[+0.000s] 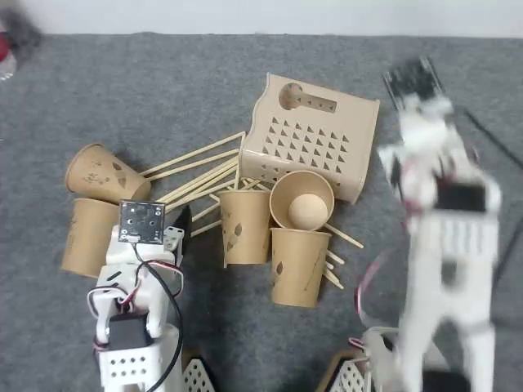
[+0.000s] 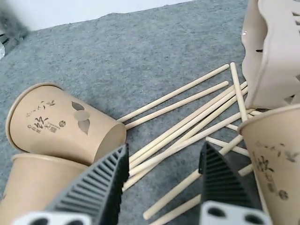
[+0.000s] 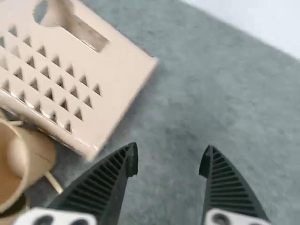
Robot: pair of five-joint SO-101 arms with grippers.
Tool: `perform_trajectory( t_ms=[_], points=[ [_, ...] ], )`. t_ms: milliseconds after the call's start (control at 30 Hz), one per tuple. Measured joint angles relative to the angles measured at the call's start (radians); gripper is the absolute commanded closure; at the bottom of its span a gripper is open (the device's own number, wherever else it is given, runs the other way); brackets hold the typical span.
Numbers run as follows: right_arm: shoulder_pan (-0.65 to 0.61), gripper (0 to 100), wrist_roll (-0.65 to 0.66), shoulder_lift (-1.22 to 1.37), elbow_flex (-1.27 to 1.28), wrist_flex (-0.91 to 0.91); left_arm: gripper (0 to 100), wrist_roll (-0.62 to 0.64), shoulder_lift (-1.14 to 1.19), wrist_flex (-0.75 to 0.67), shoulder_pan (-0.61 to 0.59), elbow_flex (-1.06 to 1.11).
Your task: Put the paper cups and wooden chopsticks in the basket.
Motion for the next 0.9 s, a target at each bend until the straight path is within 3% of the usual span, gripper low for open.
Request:
perform_trajectory(
  t_ms=[100, 300, 433, 600, 733, 900],
  points=[
    [-0.086, 76.7, -0.003, 0.238, -0.284, 0.087, 76, -0.003, 0.0, 0.0, 0.0, 0.0],
    [-0.373, 76.7, -0.002, 0.496, -0.704, 0.235, 76, -0.003, 0.0, 0.0, 0.0, 0.0],
    [-0.493, 76.7, -0.002, 0.635, -0.772, 0.123, 76, -0.003, 0.0, 0.0, 0.0, 0.0],
    [-0.509, 76.4, -0.02, 0.852, -0.781, -0.123, 76, -0.003, 0.0, 0.0, 0.0, 0.0],
    [-0.493, 69.9, -0.236, 1.011, -0.838, -0.261, 76, -0.003, 0.0, 0.0, 0.0, 0.0],
    [-0.423, 67.3, -0.497, 1.189, -1.034, -0.278, 76, -0.003, 0.0, 0.0, 0.044, 0.0]
  ],
)
